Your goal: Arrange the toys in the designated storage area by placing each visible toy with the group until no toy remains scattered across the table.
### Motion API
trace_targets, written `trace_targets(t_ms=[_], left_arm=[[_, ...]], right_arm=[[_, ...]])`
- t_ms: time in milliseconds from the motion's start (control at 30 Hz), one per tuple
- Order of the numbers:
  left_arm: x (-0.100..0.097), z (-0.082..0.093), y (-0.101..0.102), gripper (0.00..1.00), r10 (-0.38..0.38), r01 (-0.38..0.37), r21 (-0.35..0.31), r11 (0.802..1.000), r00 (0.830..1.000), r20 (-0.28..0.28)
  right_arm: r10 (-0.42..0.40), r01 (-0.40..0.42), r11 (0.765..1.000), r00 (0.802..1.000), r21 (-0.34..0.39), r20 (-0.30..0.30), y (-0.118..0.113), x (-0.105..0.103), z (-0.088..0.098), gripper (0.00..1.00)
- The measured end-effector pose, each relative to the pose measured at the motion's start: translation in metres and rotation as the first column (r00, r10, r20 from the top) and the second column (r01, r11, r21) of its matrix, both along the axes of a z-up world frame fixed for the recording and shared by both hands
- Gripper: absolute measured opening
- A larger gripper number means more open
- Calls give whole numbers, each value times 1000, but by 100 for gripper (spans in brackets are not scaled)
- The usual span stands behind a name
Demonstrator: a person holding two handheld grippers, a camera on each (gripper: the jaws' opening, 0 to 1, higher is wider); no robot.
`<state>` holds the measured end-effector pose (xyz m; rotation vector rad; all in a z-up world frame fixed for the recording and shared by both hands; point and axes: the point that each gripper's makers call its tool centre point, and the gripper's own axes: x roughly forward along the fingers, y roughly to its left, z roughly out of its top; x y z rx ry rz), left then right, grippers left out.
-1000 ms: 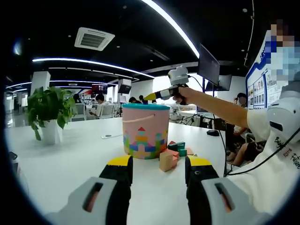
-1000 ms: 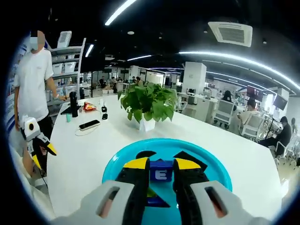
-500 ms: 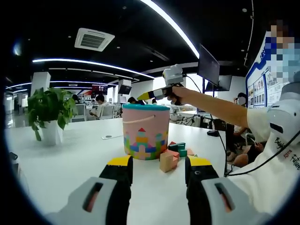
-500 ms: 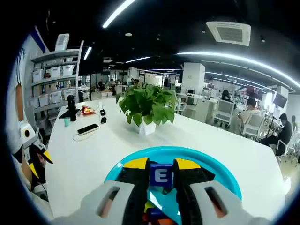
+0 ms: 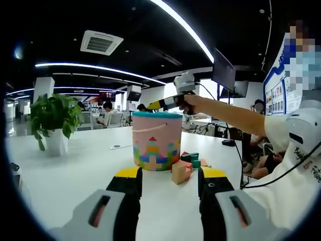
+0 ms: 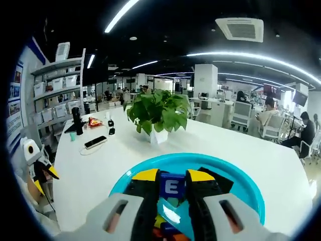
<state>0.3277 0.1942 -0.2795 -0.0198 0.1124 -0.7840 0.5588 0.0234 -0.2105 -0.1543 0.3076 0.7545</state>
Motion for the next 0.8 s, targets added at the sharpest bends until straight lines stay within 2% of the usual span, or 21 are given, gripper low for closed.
trace_targets(t_ms=[367, 567, 667, 733, 800], left_arm=[[0, 2, -2, 45, 1, -1, 2, 1000, 1000, 4], [0, 1, -1, 45, 1, -1, 6, 1000, 1000, 2], [0, 2, -1, 45, 3, -3, 2, 1000, 1000, 2], [0, 1, -1, 45, 4, -4, 2, 1000, 1000, 0], [1, 0, -2, 45, 3, -3, 3, 1000, 1000, -2]], right_arm=[[12, -12, 999, 1000, -35, -16, -8, 0, -6, 21], [18, -18, 1000, 1000, -2, 4, -11, -3, 8, 20], [41, -41, 999, 999, 4, 24, -13, -7, 18, 21], [100, -100, 995, 993, 0, 67, -13, -16, 28, 23], [107, -106, 994, 991, -14, 79, -16, -22, 31, 24]])
